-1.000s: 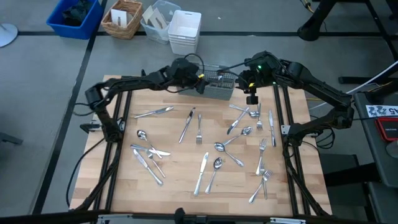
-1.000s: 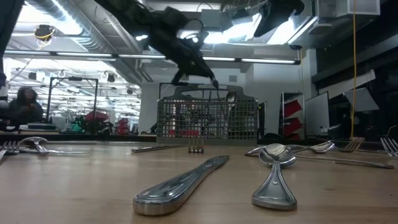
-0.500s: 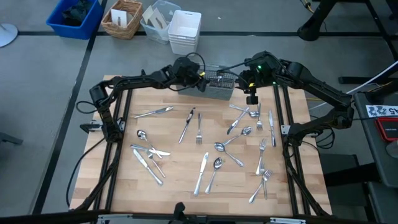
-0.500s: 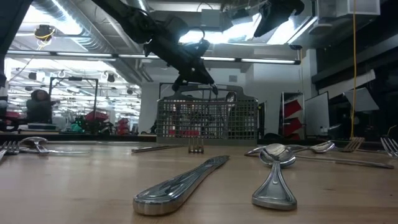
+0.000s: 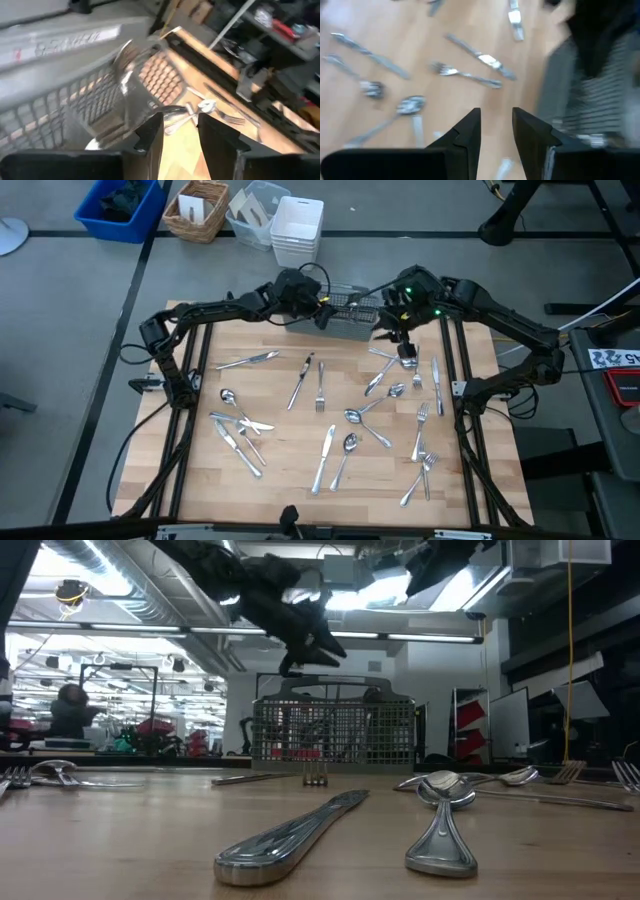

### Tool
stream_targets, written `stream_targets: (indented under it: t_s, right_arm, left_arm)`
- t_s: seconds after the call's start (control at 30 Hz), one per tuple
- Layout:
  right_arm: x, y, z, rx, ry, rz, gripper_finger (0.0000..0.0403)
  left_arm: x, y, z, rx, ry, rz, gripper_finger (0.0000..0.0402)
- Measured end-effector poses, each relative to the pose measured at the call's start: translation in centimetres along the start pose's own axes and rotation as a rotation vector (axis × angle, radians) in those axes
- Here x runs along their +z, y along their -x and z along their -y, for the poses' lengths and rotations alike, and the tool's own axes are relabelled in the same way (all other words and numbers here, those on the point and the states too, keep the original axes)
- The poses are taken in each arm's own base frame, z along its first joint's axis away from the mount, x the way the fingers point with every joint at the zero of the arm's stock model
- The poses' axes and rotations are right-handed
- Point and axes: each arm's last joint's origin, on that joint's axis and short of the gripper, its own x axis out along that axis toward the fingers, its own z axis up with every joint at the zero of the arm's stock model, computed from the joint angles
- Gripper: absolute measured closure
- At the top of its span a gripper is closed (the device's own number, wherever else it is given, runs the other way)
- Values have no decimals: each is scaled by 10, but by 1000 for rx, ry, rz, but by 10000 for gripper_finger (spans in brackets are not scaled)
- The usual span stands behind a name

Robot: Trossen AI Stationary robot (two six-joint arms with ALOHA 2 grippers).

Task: Sort silverware
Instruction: Put the spoon into the gray silverware organizer

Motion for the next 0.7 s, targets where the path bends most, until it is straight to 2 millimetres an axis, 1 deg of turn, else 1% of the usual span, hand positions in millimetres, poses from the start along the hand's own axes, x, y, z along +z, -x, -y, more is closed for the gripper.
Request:
stream_targets:
  t_s: [0.17, 0.33, 0.43, 0.53, 0.6, 0.7]
  right_arm:
    - [-3, -16, 2, 137, -68, -8, 288]
    - [-7, -40, 9, 219, -174, -63, 288]
    - [-10, -57, 15, 241, -290, -109, 288]
    - [-14, -74, 18, 296, -351, -144, 288]
    - [-15, -83, 17, 363, -374, -157, 288]
    - [-15, -94, 11, 430, -387, -185, 288]
  left_arm:
    - [3, 27, 17, -24, -130, -65, 286]
    - [-6, 50, 42, -53, -242, -185, 286]
    - [-18, 55, 57, -80, -290, -243, 286]
    - [-33, 57, 68, -87, -322, -231, 286]
    - [-45, 60, 69, -78, -329, -232, 286]
    - [-64, 70, 64, -70, -325, -244, 286]
